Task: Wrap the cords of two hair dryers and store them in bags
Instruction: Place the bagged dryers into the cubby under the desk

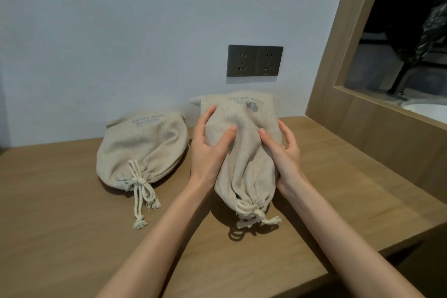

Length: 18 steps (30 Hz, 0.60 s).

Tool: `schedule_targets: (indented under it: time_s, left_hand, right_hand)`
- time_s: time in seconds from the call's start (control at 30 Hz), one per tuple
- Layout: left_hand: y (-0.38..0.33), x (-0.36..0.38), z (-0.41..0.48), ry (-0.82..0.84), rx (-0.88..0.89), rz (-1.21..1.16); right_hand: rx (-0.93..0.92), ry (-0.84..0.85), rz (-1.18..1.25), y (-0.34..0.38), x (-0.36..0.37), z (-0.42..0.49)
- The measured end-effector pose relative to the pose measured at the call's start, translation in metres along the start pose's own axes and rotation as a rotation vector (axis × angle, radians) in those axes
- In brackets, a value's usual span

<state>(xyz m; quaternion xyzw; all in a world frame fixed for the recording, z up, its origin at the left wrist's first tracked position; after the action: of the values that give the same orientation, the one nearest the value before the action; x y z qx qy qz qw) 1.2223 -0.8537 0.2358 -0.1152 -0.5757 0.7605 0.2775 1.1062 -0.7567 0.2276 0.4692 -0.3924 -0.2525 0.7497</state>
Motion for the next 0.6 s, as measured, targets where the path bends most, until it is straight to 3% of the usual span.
schedule_targets:
  time_s: [0.23, 0.6]
  left_hand:
    - [-0.029, 0.01, -0.047, 0.046, 0.126, -0.061]
    - [-0.037, 0.04, -0.14, 0.177, 0.11, -0.188]
  right_hand:
    - [-0.168, 0.023, -0.12, 0.041, -0.024, -0.044]
    - [-0.305, -0.059, -0.22, 0.073, -0.089, -0.125]
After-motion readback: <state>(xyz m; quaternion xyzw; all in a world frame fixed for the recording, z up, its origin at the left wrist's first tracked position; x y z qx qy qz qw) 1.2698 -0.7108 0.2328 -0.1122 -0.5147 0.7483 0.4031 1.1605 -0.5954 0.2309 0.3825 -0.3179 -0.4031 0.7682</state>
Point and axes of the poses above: each hand's wrist, its own z-axis towards the middle knuckle, its own x-axis out of the palm, y = z × x, the point moved 1 cm from there along z, towards the middle knuckle, and after that the axes turned 8 degrees about -x, right-handed, at the moved point
